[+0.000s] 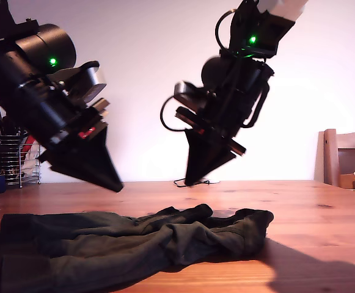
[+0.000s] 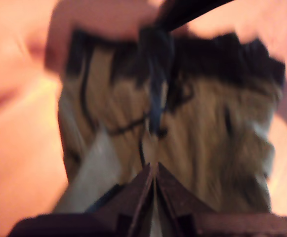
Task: Fold the underwear in front of you. After folding it, place it to the left side.
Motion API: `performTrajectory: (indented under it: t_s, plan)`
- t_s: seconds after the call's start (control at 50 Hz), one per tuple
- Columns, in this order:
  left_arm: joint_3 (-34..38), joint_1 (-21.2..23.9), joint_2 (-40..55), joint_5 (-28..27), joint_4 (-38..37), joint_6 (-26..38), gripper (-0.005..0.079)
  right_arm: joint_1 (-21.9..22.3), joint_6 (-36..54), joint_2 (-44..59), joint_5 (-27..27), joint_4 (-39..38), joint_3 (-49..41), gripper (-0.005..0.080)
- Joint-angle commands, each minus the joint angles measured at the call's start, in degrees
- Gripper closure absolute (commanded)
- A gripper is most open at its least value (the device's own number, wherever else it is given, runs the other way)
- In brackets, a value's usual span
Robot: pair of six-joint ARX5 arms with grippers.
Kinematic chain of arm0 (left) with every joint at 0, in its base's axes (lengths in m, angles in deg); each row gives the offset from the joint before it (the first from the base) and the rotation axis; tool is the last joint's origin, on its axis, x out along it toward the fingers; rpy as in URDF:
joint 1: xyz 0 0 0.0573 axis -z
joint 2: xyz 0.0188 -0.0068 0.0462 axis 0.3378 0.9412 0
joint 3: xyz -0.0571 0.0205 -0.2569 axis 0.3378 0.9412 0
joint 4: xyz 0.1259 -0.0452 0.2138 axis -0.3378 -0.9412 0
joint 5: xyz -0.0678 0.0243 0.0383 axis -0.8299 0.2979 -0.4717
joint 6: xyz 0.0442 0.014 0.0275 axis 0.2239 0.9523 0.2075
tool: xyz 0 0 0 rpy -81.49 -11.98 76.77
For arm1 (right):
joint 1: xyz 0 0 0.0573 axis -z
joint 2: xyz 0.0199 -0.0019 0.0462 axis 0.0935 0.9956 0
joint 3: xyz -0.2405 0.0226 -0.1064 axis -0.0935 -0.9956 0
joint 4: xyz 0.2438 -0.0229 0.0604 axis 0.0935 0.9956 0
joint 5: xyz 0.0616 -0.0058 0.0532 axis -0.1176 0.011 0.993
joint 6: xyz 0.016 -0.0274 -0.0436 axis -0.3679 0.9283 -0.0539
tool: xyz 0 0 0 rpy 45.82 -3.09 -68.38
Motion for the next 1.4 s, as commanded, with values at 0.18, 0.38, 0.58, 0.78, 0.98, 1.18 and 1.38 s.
performTrajectory:
  t_s: [0.18, 0.38, 0.58, 0.78, 0.98, 1.18, 1.38]
  plan:
    - [0.59, 2.29, 7.21, -0.07, 3.06, -0.02, 0.0766, 0.59, 0.44, -1.64, -0.11, -4.04, -0.22, 0.0644]
    - [0.59, 4.00, 8.35, -0.50, 3.93, -0.66, 0.0766, 1.49, 0.46, -1.42, -1.88, -5.25, -0.22, 0.0552]
    - [0.61, 6.56, 10.97, -0.44, 4.20, -0.98, 0.0766, 1.75, 0.44, -0.90, -1.49, -3.28, -0.22, 0.0524]
    - [0.63, 8.09, 12.46, -0.26, 4.11, -1.57, 0.0766, 1.79, 0.44, -0.55, -1.42, -1.11, -0.22, 0.0524]
    - [0.63, 8.98, 13.97, -0.26, 3.72, -1.99, 0.0766, 1.97, 0.63, 1.70, -1.49, 0.94, -0.22, 0.0524]
    - [0.63, 9.73, 13.94, -0.48, 3.13, -2.19, 0.0766, 1.99, 0.92, 3.06, -1.53, 1.18, -0.22, 0.0521]
    - [0.63, 9.94, 13.94, -0.50, 2.54, -2.14, 0.0766, 2.16, 0.87, 3.58, -3.39, 1.49, -0.22, 0.0467]
